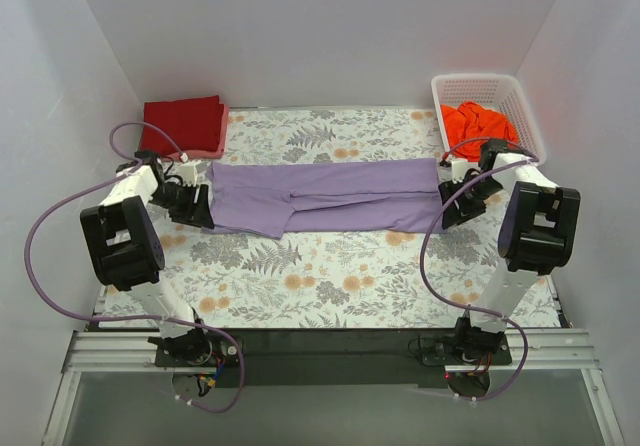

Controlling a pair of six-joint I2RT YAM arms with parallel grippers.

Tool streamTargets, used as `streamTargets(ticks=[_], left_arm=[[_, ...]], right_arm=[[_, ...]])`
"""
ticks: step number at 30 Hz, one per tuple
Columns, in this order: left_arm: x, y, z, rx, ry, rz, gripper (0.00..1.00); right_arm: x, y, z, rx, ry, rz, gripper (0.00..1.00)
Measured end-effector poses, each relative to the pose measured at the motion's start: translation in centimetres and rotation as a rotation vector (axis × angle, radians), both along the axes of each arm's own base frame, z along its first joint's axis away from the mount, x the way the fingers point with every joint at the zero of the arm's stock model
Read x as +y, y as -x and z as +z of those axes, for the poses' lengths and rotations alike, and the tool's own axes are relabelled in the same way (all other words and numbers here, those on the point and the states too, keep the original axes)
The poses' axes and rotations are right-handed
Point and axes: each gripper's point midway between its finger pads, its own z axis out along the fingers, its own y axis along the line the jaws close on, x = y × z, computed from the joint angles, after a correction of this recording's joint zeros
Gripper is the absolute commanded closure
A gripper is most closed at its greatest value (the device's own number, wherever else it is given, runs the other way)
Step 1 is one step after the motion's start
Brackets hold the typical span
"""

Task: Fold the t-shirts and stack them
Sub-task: Fold the tshirt

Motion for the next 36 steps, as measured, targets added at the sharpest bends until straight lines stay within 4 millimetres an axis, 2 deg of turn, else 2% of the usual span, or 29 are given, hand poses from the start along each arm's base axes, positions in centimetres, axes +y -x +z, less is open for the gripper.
streamTargets(ticks=[5, 12, 15, 17, 18, 20, 23, 27, 36], left_arm=[[-0.2, 0.0, -0.4, -0.002, 0.011, 0.005, 0.49], [-0.2, -0.3, -0.9, -0.009, 0.012, 0.01, 0.51], [-0.2, -0.3, -1.4, 0.006, 0.018, 0.01, 0.59], [-0.2, -0.2, -1.7, 0.019, 0.022, 0.01, 0.69], [-0.2, -0.2, -1.8, 0.021, 0.025, 0.007, 0.72], [-0.2, -0.4, -1.8, 0.022, 0.028, 0.005, 0.81], [-0.2, -0.7, -1.6, 0.015, 0.029, -0.001, 0.91], [-0.1, -1.0, -1.2, 0.009, 0.028, -0.011, 1.0], [0.0, -0.9, -0.8, 0.011, 0.027, -0.024, 1.0]], right_arm=[[0.3, -0.1, -1.0, 0.017, -0.017, -0.021, 0.47], [0.6, -0.2, -1.3, 0.02, -0.038, -0.03, 0.66], [0.7, -0.3, -1.5, 0.021, -0.042, -0.033, 0.76], [0.7, -0.3, -1.6, 0.026, -0.042, -0.035, 0.83], [0.7, -0.3, -1.7, 0.028, -0.043, -0.037, 0.92], [0.7, -0.3, -1.8, 0.032, -0.041, -0.036, 0.97], [0.6, -0.3, -1.9, 0.034, -0.035, -0.037, 0.99], [0.5, -0.6, -1.7, 0.025, -0.03, -0.034, 0.99], [0.0, -0.6, -1.9, 0.02, -0.006, -0.015, 0.99]])
